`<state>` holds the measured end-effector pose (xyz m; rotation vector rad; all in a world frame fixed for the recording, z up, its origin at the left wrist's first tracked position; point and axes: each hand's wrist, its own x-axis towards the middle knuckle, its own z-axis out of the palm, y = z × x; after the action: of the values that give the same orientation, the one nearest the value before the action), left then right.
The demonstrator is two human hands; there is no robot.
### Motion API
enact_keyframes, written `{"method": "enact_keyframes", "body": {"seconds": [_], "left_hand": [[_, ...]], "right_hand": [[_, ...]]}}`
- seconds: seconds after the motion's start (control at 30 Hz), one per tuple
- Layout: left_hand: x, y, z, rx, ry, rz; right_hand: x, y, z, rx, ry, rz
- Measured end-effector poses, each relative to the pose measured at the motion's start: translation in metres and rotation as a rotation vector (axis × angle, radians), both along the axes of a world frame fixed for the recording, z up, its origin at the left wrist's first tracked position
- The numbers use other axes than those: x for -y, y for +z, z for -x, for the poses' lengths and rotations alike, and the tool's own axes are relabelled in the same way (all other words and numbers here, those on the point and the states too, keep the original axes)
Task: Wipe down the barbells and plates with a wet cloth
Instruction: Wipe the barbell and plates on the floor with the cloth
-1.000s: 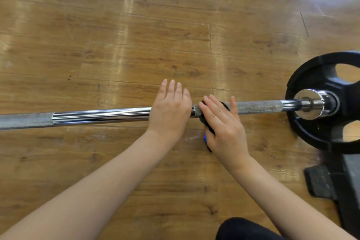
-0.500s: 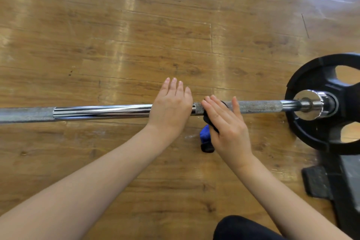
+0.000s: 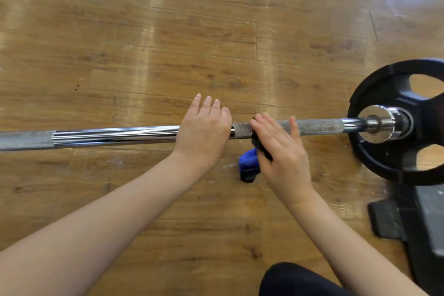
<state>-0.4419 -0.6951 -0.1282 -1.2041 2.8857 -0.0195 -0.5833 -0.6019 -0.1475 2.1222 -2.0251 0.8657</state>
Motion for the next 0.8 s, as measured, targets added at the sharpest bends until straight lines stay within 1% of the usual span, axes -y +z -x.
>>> {"method": "enact_keyframes", "body": {"seconds": [0.1,0.17,0.2,0.27,0.3,0.4,0.47,0.53,0.57,0.6,0.67,0.7,0.8], "left_hand": [[0.0,0.002,0.002,0.006,-0.008,0.018],[0.001,0.01,0.003,0.075,0.024,0.006],[0.004,0.007,0.003,0.119,0.012,-0.027],[0.01,0.011,0.003,0.172,0.0,-0.195],[0.012,0.015,0.005,0.186,-0.001,-0.244],[0.017,0.021,0.005,0.17,-0.005,-0.314],[0.017,0.023,0.005,0.2,-0.028,-0.286],[0.014,0.019,0.005,0.252,-0.052,-0.203],[0.011,0.017,0.005,0.244,-0.043,-0.162],[0.007,0.015,0.004,0.19,-0.019,-0.114],[0.003,0.008,0.003,-0.013,0.022,-0.044],[0.002,0.004,0.003,-0.07,-0.001,-0.02],[0.002,-0.004,0.001,-0.128,0.004,0.001]], "right_hand": [[-0.01,-0.003,0.017,0.016,-0.095,-0.005],[-0.01,-0.003,0.014,0.039,-0.125,0.003],[-0.009,-0.003,0.012,0.05,-0.135,0.004],[-0.007,0.0,0.011,0.06,-0.14,-0.002],[-0.007,0.001,0.011,0.058,-0.14,-0.006],[-0.005,0.004,0.011,0.054,-0.144,-0.015],[-0.005,0.005,0.01,0.058,-0.154,-0.021],[-0.004,0.005,0.007,0.053,-0.152,-0.009],[-0.003,0.005,0.003,0.046,-0.135,0.003],[-0.002,0.005,-0.003,0.039,-0.104,0.017],[0.001,0.002,-0.02,0.023,-0.021,0.035],[0.003,0.001,-0.029,0.022,0.012,0.035],[0.004,-0.005,-0.029,0.013,0.049,0.013]]}}
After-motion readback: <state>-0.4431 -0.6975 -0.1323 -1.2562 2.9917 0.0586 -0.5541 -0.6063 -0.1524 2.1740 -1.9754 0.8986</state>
